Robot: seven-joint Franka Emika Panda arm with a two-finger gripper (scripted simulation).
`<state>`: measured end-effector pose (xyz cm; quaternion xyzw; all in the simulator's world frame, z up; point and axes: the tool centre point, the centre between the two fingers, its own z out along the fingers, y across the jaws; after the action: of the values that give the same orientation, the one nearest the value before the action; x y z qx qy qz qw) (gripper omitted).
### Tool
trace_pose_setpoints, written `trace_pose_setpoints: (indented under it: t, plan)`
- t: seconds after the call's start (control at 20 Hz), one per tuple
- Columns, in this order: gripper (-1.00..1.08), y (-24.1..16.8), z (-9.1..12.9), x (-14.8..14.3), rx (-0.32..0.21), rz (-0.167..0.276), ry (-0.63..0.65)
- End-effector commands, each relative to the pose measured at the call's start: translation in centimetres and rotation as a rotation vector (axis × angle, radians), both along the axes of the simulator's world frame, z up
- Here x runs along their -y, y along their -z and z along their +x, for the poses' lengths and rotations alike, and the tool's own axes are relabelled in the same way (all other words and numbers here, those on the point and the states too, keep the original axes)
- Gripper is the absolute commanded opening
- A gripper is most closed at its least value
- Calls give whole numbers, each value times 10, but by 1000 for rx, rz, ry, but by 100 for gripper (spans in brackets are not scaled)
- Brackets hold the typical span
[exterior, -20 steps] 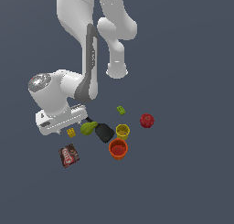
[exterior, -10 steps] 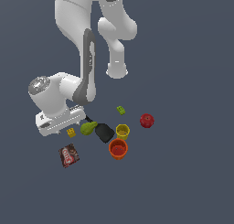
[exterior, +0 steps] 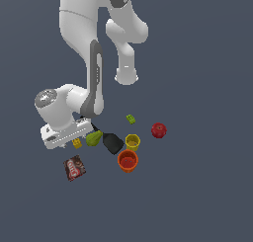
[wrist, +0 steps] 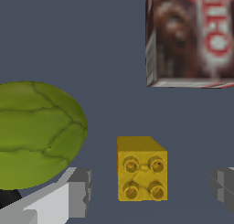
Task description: Pick up a designated object from a clutter of objects.
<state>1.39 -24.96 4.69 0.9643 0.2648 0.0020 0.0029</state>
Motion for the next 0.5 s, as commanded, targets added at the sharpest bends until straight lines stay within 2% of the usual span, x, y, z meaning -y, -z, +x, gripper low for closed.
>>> trace_pose_setpoints:
  t: [0.0,0.3,0.35,0.45]
  plan:
    - [100,15,-1,-4,-6,5,-5]
    - [100,25,0,-4,-5,5,-7]
    - [-100,25,0,-4,-5,5,-7]
    - [-100,25,0,-4,-5,5,-7]
